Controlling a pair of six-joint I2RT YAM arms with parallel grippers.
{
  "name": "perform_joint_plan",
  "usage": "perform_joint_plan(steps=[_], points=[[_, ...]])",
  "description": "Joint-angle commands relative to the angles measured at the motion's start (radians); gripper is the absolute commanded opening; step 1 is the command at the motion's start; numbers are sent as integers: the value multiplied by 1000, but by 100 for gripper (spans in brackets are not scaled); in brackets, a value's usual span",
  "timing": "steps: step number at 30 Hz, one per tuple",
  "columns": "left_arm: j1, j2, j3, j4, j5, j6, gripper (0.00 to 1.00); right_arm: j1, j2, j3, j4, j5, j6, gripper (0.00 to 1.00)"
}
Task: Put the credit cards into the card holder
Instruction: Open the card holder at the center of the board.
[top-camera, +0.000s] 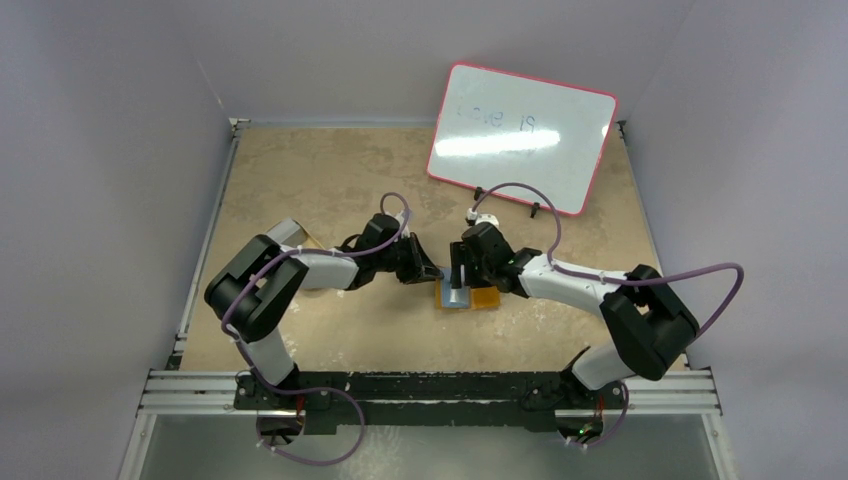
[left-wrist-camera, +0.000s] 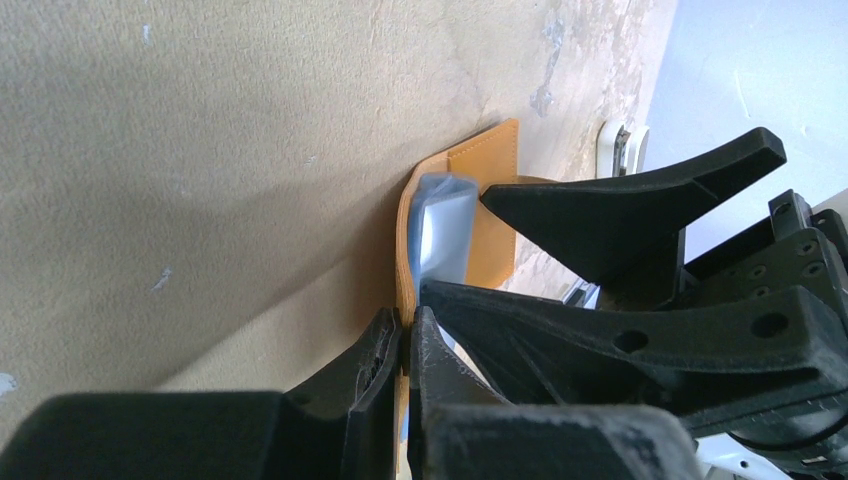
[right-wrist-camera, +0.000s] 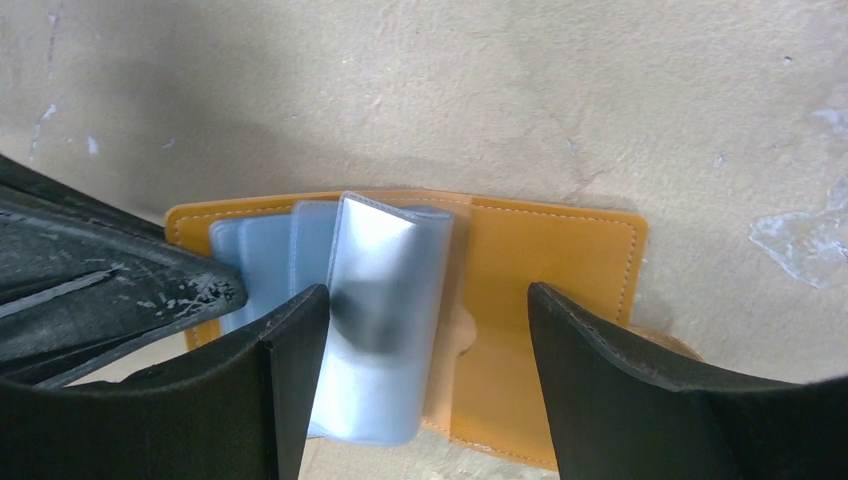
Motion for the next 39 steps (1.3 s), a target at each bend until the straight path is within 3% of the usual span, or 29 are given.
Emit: perform_joint_plan(steps=[1, 9, 15, 24, 28, 33, 39], points=[[1, -65, 9, 78, 58, -26, 0, 1, 2, 30, -89, 65, 23, 75], [2, -71, 29, -3, 43, 18, 0, 1, -19, 54, -196, 155, 67, 73], [1, -107, 24, 79, 92, -63, 0, -2, -22, 91, -233, 198, 104, 73], [2, -135, 93, -174, 10, 86, 0, -3, -86, 155, -295, 211, 107, 73], [1, -137, 106, -186, -2, 80, 0, -1, -171, 159, -247, 106, 96, 70], [0, -145, 109, -196, -13, 72, 0, 13, -230, 88, -33, -122, 100, 61], [-1, -150, 121, -221, -23, 76, 0, 23, -199, 47, 82, -185, 124, 52]])
